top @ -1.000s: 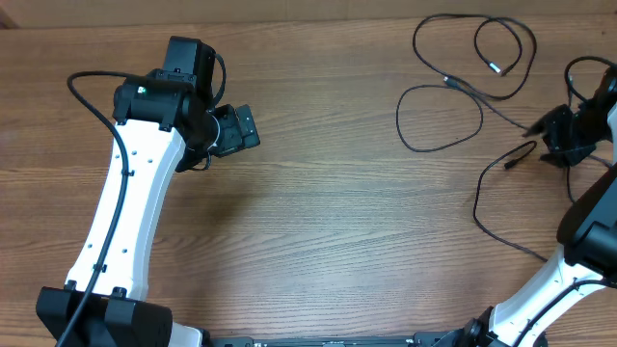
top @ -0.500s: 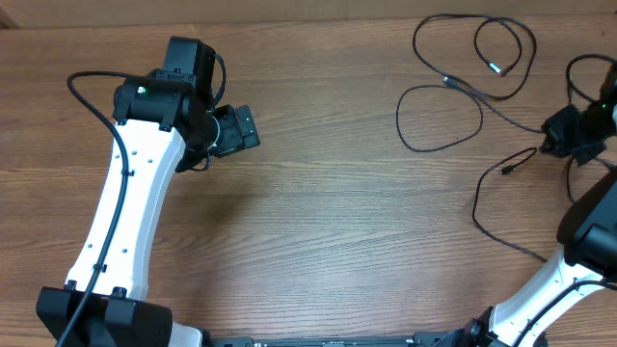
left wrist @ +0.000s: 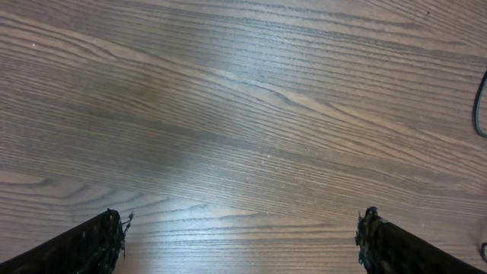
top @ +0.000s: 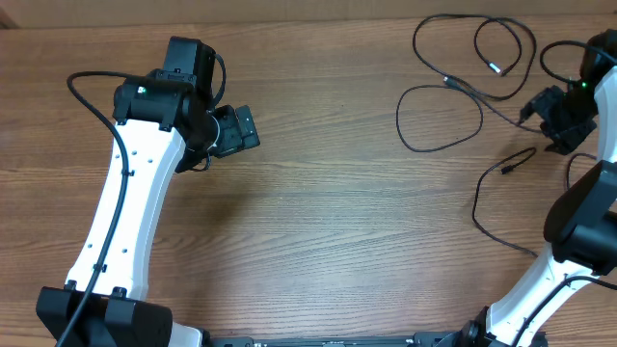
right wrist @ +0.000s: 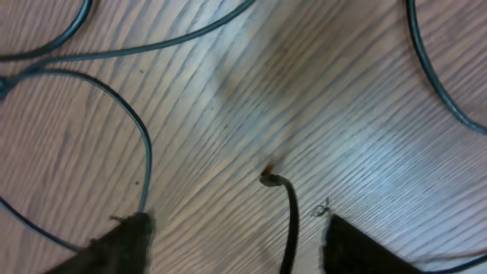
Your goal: Untangle cables
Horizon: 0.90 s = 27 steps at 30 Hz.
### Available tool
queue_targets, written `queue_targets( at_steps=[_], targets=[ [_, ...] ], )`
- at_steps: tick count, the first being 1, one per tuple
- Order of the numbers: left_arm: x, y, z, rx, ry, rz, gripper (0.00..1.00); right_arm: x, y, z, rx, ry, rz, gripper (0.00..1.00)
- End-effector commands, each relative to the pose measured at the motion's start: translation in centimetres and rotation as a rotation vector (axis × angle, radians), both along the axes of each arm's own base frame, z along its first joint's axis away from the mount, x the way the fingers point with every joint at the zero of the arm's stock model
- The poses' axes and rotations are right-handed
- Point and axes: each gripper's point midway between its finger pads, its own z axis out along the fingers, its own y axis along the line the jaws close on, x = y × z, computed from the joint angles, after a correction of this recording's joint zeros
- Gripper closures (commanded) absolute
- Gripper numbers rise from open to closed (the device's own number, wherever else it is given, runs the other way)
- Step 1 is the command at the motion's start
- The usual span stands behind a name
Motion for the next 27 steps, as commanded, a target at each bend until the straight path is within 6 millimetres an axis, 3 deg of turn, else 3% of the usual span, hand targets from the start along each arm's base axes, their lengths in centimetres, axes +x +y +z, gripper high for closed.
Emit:
queue_targets(
  at_steps=[1, 6, 8, 12, 17, 22, 27],
  targets=[
    [-0.1, 0.1, -0.5, 0.015, 0.014, -0.021, 0.0, -0.6, -1.5, -0.6, -0.071, 0.032, -0.023, 0.2],
    [-0.1, 0.1, -0.4, 0.015, 0.011, -0.021, 0.0, -1.8, -0.9, -3.3, -0.042, 0.077, -0.026, 0.2],
    [0.0, 0.1, -0.4, 0.014, 0.009, -0.021, 0.0, -2.1, -0.5, -4.1, -0.025, 0.086, -0.026, 0.26],
    [0.1, 0.0, -0.4, 0.014, 0.006, -0.021, 0.0, -2.3, -0.4, -4.9, -0.025, 0.089, -0.023, 0.52],
    [0.0, 0.1, -0.4, 0.014, 0.007, -0.021, 0.0, -2.0, -0.6, -5.0, -0.035, 0.077, -0.024, 0.94],
    [0.1, 0.0, -0.4, 0.014, 0.005, -0.021, 0.01, -3.0, -2.4, -4.2, -0.157, 0.136, -0.098, 0.96],
    [0.3, 0.0, -0.3, 0.012, -0.004, -0.021, 0.01, -4.0, -3.8, -1.6, -0.355, 0.21, -0.182, 0.96]
  ],
)
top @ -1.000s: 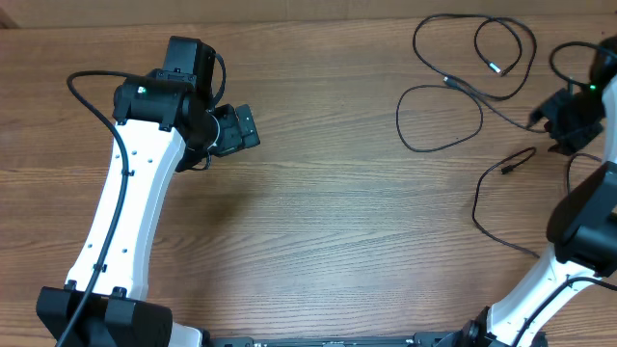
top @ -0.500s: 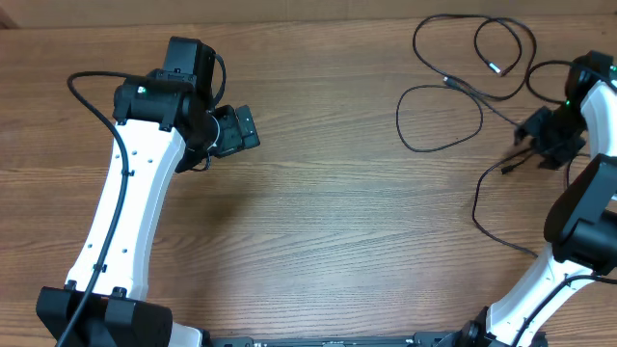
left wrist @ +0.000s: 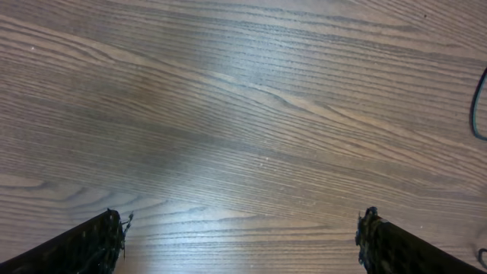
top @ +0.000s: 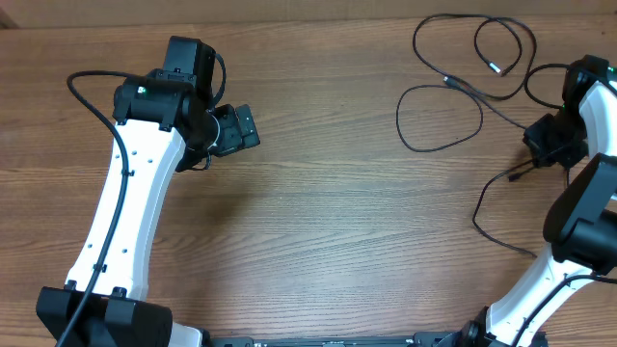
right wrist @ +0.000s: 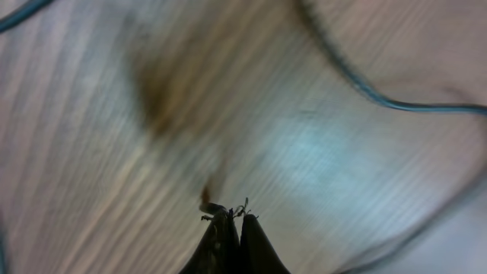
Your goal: Untangle cables
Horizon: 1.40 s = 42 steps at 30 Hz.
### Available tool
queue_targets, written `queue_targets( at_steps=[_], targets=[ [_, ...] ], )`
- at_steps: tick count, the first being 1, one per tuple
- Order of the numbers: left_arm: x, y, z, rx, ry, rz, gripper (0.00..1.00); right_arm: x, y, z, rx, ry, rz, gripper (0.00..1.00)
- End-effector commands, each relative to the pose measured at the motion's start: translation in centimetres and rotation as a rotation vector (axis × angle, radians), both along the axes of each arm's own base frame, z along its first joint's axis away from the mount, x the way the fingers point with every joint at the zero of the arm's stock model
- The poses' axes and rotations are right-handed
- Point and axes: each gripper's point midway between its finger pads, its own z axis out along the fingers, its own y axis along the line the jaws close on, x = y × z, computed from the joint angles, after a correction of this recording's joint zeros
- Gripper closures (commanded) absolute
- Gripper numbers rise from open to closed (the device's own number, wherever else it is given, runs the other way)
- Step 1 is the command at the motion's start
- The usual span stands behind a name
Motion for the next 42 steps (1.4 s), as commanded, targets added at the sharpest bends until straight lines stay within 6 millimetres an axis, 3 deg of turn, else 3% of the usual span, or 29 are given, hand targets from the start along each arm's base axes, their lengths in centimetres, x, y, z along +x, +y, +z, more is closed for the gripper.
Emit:
queue_targets(
  at_steps=[1, 5, 8, 13, 17, 21, 24, 25, 27, 32, 36, 42],
  targets=[
    [0.1, 0.0, -0.4, 0.013, 0.004, -0.021, 0.0, 0.5, -1.9, 2.8, -0.232, 0.017, -0.074, 0.96],
    [0.0, 0.0, -0.4, 0.014, 0.008, -0.021, 0.0, -0.3, -2.5, 4.7, -0.447, 0.068, -0.124, 0.96],
    [-0.1, 0.1, -0.4, 0.014, 0.012, -0.022, 0.0, 0.0, -1.7, 4.9, -0.495, 0.068, -0.106, 0.96],
    [-0.2, 0.1, -0.5, 0.016, 0.019, -0.021, 0.01, 0.6, 0.2, 3.6, -0.478, 0.061, -0.068, 0.96],
    [-0.2, 0.1, -0.5, 0.015, 0.016, -0.022, 0.01, 0.4, 2.3, 1.4, -0.376, 0.067, -0.059, 0.93],
    [-0.2, 0.1, -0.5, 0.015, 0.016, -0.021, 0.01, 0.2, 4.3, -0.5, -0.243, 0.078, -0.017, 0.74],
    [-0.2, 0.1, -0.5, 0.015, 0.016, -0.021, 0.0, 0.6, 5.6, -1.1, -0.148, 0.075, 0.057, 0.21],
    [-0.2, 0.1, -0.5, 0.015, 0.016, -0.022, 0.01, 0.6, 5.8, -1.2, -0.132, 0.073, 0.069, 0.11],
    [-0.2, 0.1, -0.5, 0.015, 0.015, -0.021, 0.01, 0.8, 6.1, -1.2, -0.113, 0.068, 0.083, 0.04],
    [-0.2, 0.1, -0.5, 0.015, 0.016, -0.022, 0.0, 1.5, 5.5, -0.2, -0.114, 0.049, 0.1, 0.0],
    [-0.2, 0.1, -0.5, 0.016, 0.015, -0.021, 0.0, 2.3, 4.1, 2.8, -0.123, 0.013, 0.086, 0.0],
    [-0.2, 0.1, -0.5, 0.016, 0.016, -0.022, 0.0, 3.4, -0.9, 6.8, -0.164, -0.108, -0.031, 0.0]
  ],
)
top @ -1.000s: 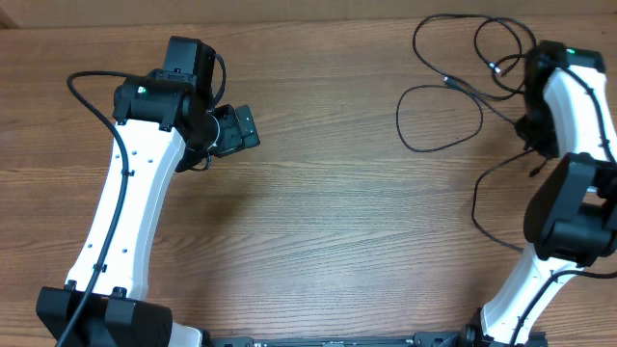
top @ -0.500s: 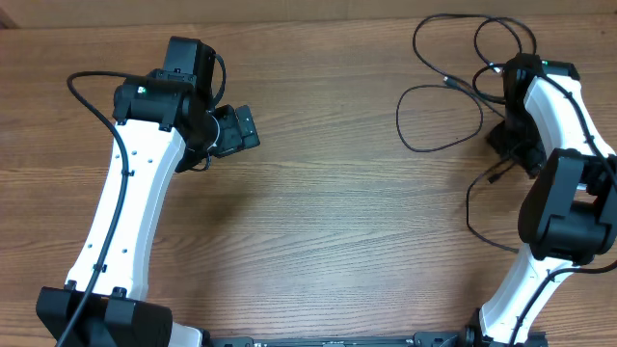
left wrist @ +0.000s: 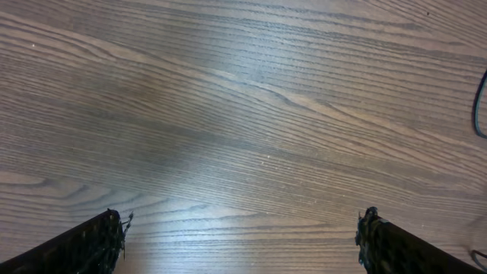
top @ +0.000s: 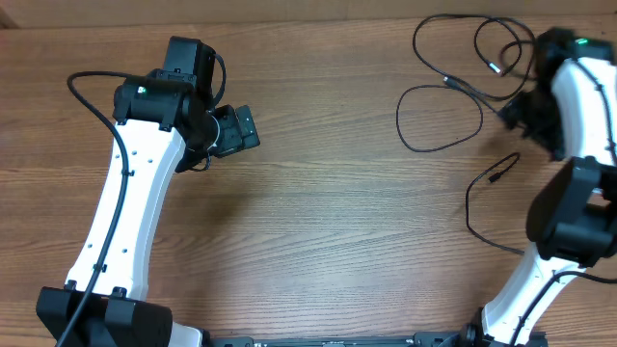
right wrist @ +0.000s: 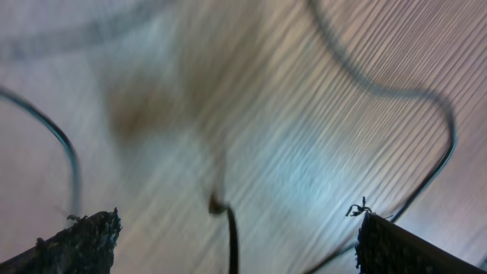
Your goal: Untangle cables
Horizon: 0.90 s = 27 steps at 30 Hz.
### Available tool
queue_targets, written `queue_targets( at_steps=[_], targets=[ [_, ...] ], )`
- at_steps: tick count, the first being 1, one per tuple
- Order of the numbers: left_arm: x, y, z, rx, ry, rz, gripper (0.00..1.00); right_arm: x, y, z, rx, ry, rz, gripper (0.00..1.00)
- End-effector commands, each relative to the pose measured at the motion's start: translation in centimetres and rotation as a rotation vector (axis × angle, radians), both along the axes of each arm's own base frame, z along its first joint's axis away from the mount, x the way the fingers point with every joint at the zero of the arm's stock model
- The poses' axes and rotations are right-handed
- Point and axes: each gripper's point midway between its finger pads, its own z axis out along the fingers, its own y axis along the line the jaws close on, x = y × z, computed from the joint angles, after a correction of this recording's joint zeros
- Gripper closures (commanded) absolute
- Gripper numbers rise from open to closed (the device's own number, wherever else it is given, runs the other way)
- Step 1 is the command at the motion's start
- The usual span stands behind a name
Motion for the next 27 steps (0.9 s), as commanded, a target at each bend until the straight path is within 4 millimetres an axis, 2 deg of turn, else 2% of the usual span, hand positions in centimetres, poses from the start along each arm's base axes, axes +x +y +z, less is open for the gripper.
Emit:
queue_targets(
  at_steps=[1, 5, 7, 9, 14, 19, 22, 24, 27],
  targets=[
    [0.0, 0.1, -0.4, 0.015, 0.009, -0.022, 0.01, 0.3, -4.3, 2.1, -0.033, -0.089, -0.079, 0.0],
    [0.1, 0.0, -0.4, 0.014, 0.004, -0.022, 0.0, 0.0, -9.3, 2.0, -0.063, -0.144, -0.112, 0.0],
    [0.4, 0.0, -0.3, 0.011, -0.007, -0.021, 0.01, -0.4, -11.0, 1.3, -0.052, -0.148, -0.085, 0.0],
    [0.5, 0.0, -0.3, 0.01, -0.012, -0.021, 0.01, -0.5, -11.9, 0.4, -0.02, -0.149, -0.033, 0.0],
    [0.5, 0.0, -0.3, 0.011, -0.012, -0.021, 0.0, -0.3, -11.8, -1.9, 0.082, -0.177, 0.037, 0.01],
    [0.4, 0.0, -0.3, 0.011, -0.009, -0.021, 0.0, -0.8, -11.3, -4.1, 0.105, -0.155, 0.058, 0.02],
    [0.2, 0.0, -0.4, 0.013, -0.001, -0.022, 0.0, -1.3, -11.0, -5.9, 0.114, -0.137, 0.055, 0.05],
    [0.2, 0.0, -0.4, 0.013, 0.002, -0.022, 0.01, -1.6, -10.9, -6.9, 0.118, -0.131, 0.053, 0.11],
    [0.2, 0.0, -0.4, 0.014, 0.001, -0.025, 0.0, -2.0, -10.6, -8.4, 0.123, -0.125, 0.052, 0.14]
  ],
)
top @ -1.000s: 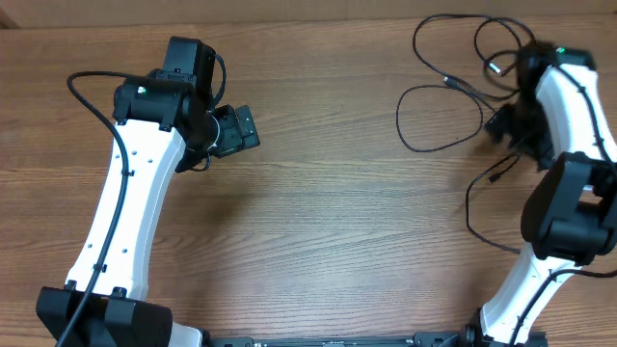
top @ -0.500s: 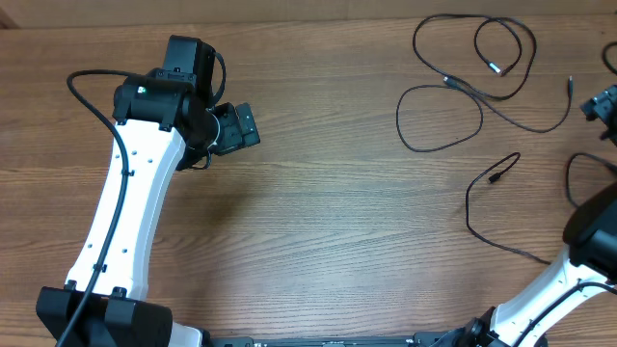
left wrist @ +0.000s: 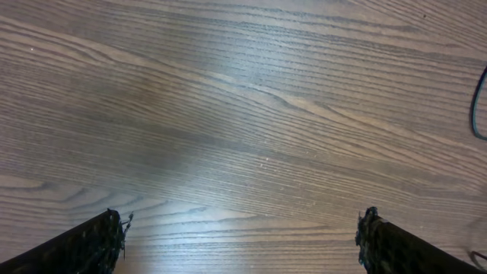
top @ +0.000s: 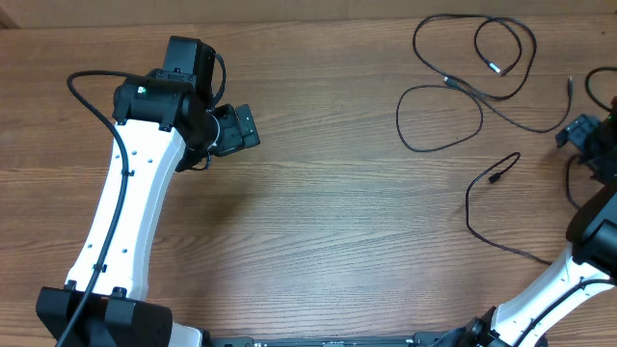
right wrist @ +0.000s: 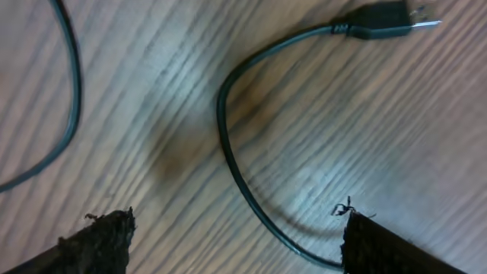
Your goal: Untangle cables
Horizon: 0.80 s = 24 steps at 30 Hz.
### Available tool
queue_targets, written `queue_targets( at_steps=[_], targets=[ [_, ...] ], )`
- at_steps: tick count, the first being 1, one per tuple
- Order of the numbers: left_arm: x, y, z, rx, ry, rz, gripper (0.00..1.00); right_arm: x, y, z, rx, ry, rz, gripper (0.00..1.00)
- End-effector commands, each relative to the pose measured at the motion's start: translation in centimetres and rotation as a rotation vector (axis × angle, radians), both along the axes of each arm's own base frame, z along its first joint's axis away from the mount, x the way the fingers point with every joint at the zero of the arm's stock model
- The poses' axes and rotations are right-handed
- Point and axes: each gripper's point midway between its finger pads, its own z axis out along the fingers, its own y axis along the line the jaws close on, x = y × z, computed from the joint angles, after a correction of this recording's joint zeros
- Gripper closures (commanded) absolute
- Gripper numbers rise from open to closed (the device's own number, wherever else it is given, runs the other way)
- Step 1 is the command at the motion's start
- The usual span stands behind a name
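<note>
Thin black cables lie at the table's far right. A looped cable (top: 472, 60) sits at the top, and a second cable (top: 479, 204) with a small plug (top: 495, 177) lies below it. My right gripper (top: 582, 135) stands open at the right edge. In the right wrist view the gripper (right wrist: 236, 243) is over a curved cable (right wrist: 228, 144) ending in a USB plug (right wrist: 388, 17), and nothing is gripped. My left gripper (top: 237, 129) hangs open over bare wood, far from the cables, with its jaws (left wrist: 242, 240) wide apart.
The wooden table (top: 318, 212) stretches between the arms. The left arm's white link (top: 125, 212) crosses the left side. A bit of cable (left wrist: 475, 106) shows at the left wrist view's right edge. The right arm's base (top: 588, 241) stands at the lower right.
My right gripper has moved from above the cables near the looped cable to the table's right edge, still open, now over a cable with a USB plug. The left arm has not moved.
The right gripper first stood open over a cable end at the right. Then it was shut there. Afterwards it was open further left, and the lower cable's plug lay a little further left. Now it is open at the right edge. The left arm stayed still.
</note>
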Motion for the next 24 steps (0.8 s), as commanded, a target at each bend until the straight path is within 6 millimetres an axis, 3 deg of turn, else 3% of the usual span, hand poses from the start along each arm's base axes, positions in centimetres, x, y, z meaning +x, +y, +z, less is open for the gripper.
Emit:
queue_targets(
  at_steps=[1, 11, 15, 18, 21, 24],
  targets=[
    [0.0, 0.1, -0.4, 0.015, 0.009, -0.022, 0.01, -0.5, 0.6, -1.9, 0.024, 0.019, 0.027, 0.14],
    [0.0, 0.1, -0.4, 0.015, 0.009, -0.022, 0.01, -1.4, 1.2, -4.4, 0.03, 0.029, 0.031, 0.21],
    [0.0, 0.1, -0.4, 0.015, 0.009, -0.022, 0.0, -1.6, 1.4, -4.8, 0.038, 0.04, 0.056, 0.35],
    [0.0, 0.1, -0.4, 0.015, 0.009, -0.022, 0.0, -1.8, 1.5, -4.9, 0.042, 0.045, 0.056, 0.57],
    [0.0, 0.1, -0.4, 0.015, 0.009, -0.022, 0.01, -1.9, 1.6, -4.9, 0.046, 0.048, 0.045, 0.7],
    [0.0, 0.1, -0.4, 0.015, 0.009, -0.022, 0.01, -1.8, 1.6, -4.2, 0.05, 0.053, 0.04, 0.93]
  ],
)
